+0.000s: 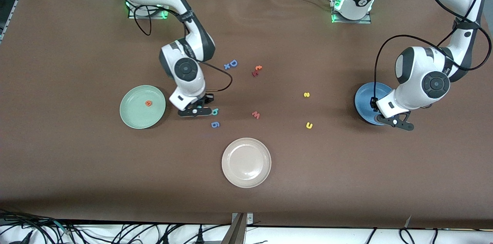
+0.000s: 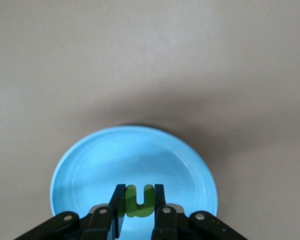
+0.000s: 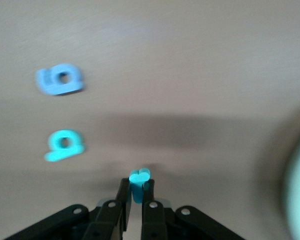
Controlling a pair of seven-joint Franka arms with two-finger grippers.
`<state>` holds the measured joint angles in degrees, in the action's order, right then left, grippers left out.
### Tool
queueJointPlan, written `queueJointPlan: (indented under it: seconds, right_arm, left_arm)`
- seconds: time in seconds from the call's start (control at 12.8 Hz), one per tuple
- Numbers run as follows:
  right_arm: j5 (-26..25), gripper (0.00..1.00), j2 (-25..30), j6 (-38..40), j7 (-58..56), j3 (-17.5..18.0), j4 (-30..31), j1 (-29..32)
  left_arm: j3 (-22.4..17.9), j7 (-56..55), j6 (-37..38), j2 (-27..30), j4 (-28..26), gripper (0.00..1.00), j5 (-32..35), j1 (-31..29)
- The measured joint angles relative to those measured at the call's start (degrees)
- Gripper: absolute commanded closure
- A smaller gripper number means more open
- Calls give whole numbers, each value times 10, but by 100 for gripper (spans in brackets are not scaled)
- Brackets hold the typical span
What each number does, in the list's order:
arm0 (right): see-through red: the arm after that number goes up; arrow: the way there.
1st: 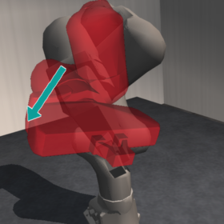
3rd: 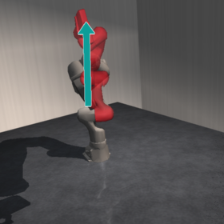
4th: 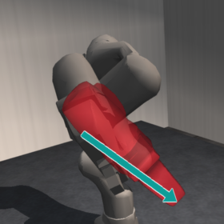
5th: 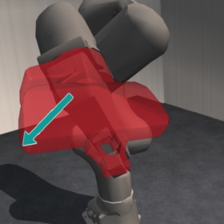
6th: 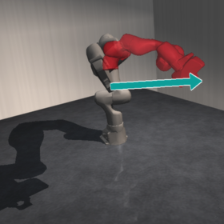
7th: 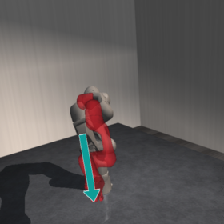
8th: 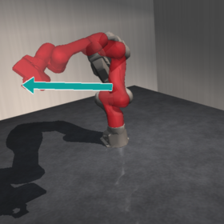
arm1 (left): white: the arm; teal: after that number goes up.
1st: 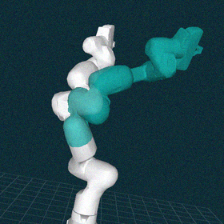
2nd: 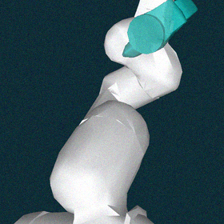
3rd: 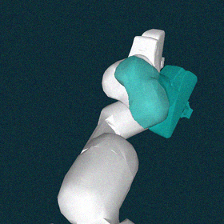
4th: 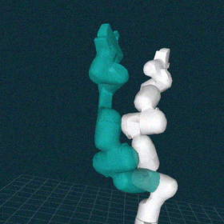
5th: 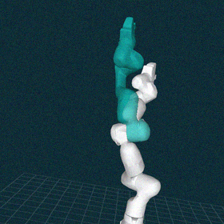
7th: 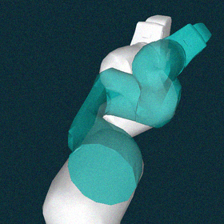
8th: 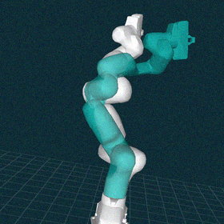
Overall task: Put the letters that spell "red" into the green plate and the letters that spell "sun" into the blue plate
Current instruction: 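Drop the r on the green plate while the left gripper releases the u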
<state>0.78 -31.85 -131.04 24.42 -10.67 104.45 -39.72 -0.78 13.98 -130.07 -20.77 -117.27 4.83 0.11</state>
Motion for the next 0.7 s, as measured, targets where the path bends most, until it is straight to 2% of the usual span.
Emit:
queueJointPlan:
  seconds: [0.23,0.47,0.62,0.7]
  right_arm:
    - [0,100,44,94,-106,-67,1,6]
    - [0,100,47,145,-212,-131,6,13]
    - [0,100,39,148,-251,-145,28,42]
    - [2,96,27,143,-260,-146,38,61]
  left_arm:
    - [0,0,-17,0,-25,85,-2,-14]
    - [0,0,-27,0,-33,81,-2,-19]
    - [0,0,-31,-1,-34,70,-2,-19]
    - [0,0,-33,-1,-34,57,-2,-19]
